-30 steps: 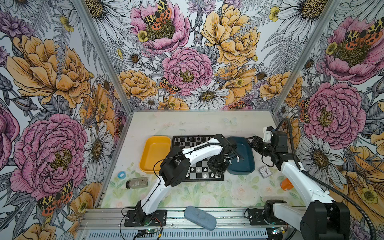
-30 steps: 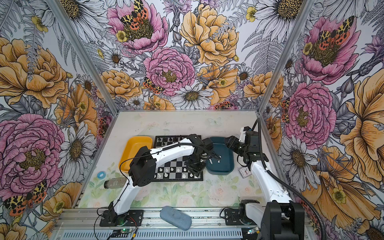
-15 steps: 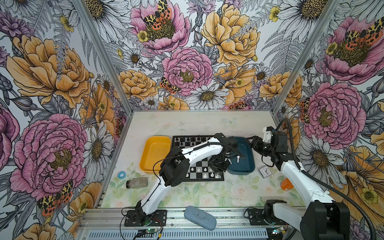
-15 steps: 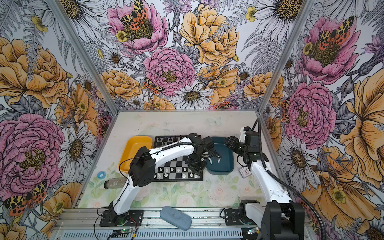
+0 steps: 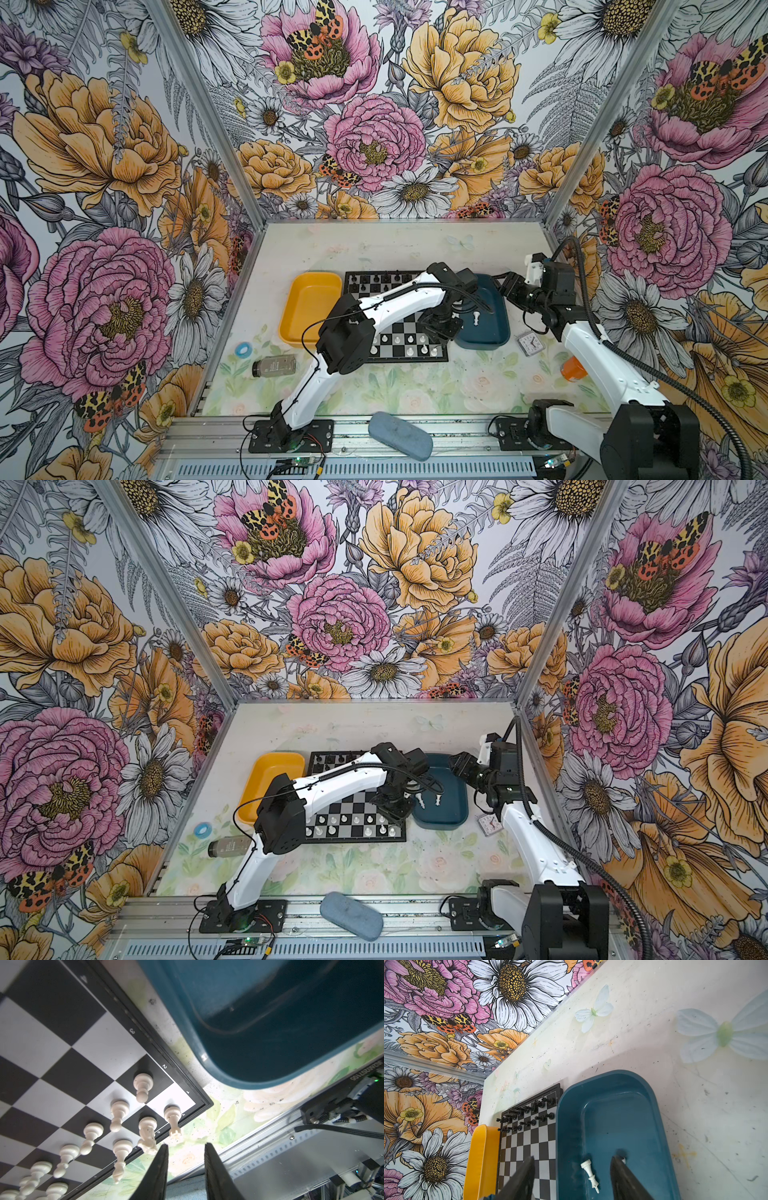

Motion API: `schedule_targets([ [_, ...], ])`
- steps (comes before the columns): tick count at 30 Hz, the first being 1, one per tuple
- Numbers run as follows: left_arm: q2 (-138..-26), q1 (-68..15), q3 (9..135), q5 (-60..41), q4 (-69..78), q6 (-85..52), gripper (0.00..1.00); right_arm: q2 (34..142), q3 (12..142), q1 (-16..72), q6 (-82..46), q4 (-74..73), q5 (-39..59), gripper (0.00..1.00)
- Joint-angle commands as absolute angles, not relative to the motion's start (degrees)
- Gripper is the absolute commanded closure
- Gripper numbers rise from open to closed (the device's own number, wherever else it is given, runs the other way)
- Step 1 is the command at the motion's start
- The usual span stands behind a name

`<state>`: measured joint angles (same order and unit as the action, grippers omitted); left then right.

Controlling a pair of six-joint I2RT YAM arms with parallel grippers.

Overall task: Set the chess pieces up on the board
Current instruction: 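Open the left gripper and raise it away from the board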

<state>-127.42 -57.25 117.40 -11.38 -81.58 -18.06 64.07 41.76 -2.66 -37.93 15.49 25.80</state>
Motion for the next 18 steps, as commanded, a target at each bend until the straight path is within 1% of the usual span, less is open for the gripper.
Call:
schedule_targets([
  [1, -122.7, -57.1, 121.1, -8.1, -82.1, -17.7, 0.68, 63.8, 42.7, -2.0, -37.9, 15.6, 26.7, 0.4],
  [4, -121.7, -56.3, 123.7, -5.6, -82.0, -17.3, 0.68, 64.5, 44.2, -0.6, -37.2, 18.1, 25.6, 0.43],
  [12, -122.5, -51.3, 133.8, 2.6, -81.1, -14.3, 0.69, 68.9, 51.2, 4.9, -33.7, 27.2, 19.3, 0.45],
  [18, -125.1, -45.4, 144.2, 2.0, -76.5, -12.9, 0.72, 76.3, 58.5, 8.1, -30.7, 35.4, 15.5, 0.48],
])
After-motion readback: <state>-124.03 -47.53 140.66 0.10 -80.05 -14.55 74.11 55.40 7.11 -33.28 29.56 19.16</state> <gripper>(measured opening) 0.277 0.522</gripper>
